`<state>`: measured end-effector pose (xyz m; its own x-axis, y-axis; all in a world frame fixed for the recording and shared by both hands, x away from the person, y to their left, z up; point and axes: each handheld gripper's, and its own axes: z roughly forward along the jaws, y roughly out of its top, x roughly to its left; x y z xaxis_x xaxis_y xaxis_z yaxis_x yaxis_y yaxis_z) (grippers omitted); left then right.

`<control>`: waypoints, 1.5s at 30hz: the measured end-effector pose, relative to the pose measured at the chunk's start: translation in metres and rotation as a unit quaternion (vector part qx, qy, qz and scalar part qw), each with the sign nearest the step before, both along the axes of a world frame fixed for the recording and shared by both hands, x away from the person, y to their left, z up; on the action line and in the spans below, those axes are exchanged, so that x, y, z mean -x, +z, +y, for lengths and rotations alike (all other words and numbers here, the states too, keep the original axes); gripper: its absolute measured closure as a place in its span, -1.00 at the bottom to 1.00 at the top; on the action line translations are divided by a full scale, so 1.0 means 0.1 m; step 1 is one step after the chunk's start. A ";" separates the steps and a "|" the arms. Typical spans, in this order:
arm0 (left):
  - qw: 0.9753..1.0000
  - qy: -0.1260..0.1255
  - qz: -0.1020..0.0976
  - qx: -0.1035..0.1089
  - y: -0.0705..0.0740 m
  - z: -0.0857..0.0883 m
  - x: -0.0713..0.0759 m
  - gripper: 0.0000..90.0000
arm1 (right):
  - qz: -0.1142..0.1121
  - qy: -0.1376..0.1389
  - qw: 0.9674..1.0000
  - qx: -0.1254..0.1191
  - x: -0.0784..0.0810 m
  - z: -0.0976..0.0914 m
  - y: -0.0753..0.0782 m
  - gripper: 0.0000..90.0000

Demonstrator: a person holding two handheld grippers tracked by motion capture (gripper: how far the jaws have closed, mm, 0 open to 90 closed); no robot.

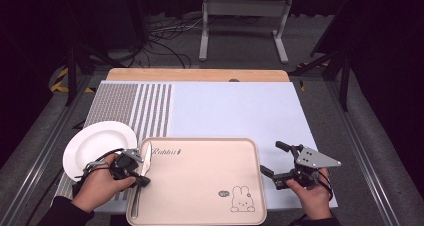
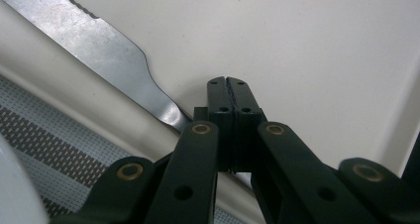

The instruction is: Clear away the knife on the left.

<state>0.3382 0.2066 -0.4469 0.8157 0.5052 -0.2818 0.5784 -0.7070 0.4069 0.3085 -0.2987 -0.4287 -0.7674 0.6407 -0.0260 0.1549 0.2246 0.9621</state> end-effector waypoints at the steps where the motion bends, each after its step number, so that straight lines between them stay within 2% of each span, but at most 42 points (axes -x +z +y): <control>1: 1.000 0.000 0.000 0.000 0.00 0.00 0.00 1.00 | 0.000 0.001 1.000 -0.001 0.00 0.00 0.00 -0.92; 5: 1.000 -0.003 -0.006 0.005 0.01 -0.01 0.01 0.95 | 0.000 0.002 1.000 0.001 0.00 0.01 0.00 -0.92; 8: 1.000 -0.010 -0.008 0.024 0.04 -0.01 0.02 0.78 | 0.000 0.001 1.000 0.001 0.00 0.01 0.00 -0.92; 10: 0.999 -0.013 -0.020 0.030 0.07 -0.01 0.01 0.65 | 0.000 0.001 1.000 0.001 0.01 0.01 0.00 -0.92; 14: 0.998 -0.011 -0.048 0.041 0.16 0.00 0.01 0.33 | 0.000 0.000 1.000 0.002 0.02 0.00 -0.01 -0.92; 20: 0.995 -0.007 -0.083 0.052 0.25 0.01 0.03 -0.50 | 0.000 -0.001 1.000 0.001 0.03 0.00 0.00 -0.92; 25: 0.992 -0.004 -0.109 0.064 0.31 0.03 0.03 -0.77 | 0.000 -0.001 1.000 0.001 0.02 -0.01 0.00 -0.92; 26: 0.990 -0.005 -0.121 0.072 0.33 0.05 0.04 -0.78 | 0.000 -0.001 1.000 0.000 0.02 -0.01 0.00 -0.92; 27: 0.989 -0.005 -0.125 0.074 0.35 0.06 0.04 -0.79 | 0.000 -0.001 1.000 0.001 0.02 -0.01 0.00 -0.92; 29: 0.986 -0.011 -0.138 0.090 0.39 0.08 0.06 -0.83 | 0.000 -0.002 1.000 0.001 0.03 -0.01 0.00 -0.92; 30: 0.986 -0.011 -0.138 0.090 0.39 0.08 0.06 -0.85 | -0.001 -0.001 1.000 0.001 0.03 -0.01 0.00 -0.92; 31: 0.983 -0.012 -0.154 0.105 0.42 0.12 0.07 -0.86 | -0.001 -0.001 1.000 0.001 0.03 -0.01 0.00 -0.92; 32: 0.983 -0.012 -0.154 0.105 0.42 0.12 0.07 -0.87 | -0.001 -0.001 1.000 0.001 0.03 -0.01 0.00 -0.92; 33: 0.979 -0.011 -0.168 0.114 0.45 0.15 0.08 -0.87 | -0.001 -0.001 1.000 0.001 0.03 -0.01 0.00 -0.92; 36: 0.974 -0.005 -0.186 0.131 0.48 0.22 0.09 -0.88 | -0.002 -0.001 1.000 -0.001 0.03 -0.01 0.00 -0.93; 39: 0.965 0.001 -0.215 0.148 0.48 0.29 0.11 -0.87 | -0.001 0.000 1.000 -0.001 0.03 -0.01 0.00 -0.93; 41: 0.962 0.003 -0.226 0.155 0.47 0.33 0.13 -0.87 | -0.004 -0.002 1.000 0.000 0.03 -0.01 0.00 -0.93; 43: 0.955 0.004 -0.250 0.157 0.46 0.37 0.15 -0.86 | -0.007 -0.003 1.000 0.001 0.03 -0.01 0.00 -0.92; 45: 0.950 0.007 -0.261 0.170 0.44 0.41 0.17 -0.86 | -0.007 -0.004 1.000 -0.001 0.03 -0.02 0.00 -0.92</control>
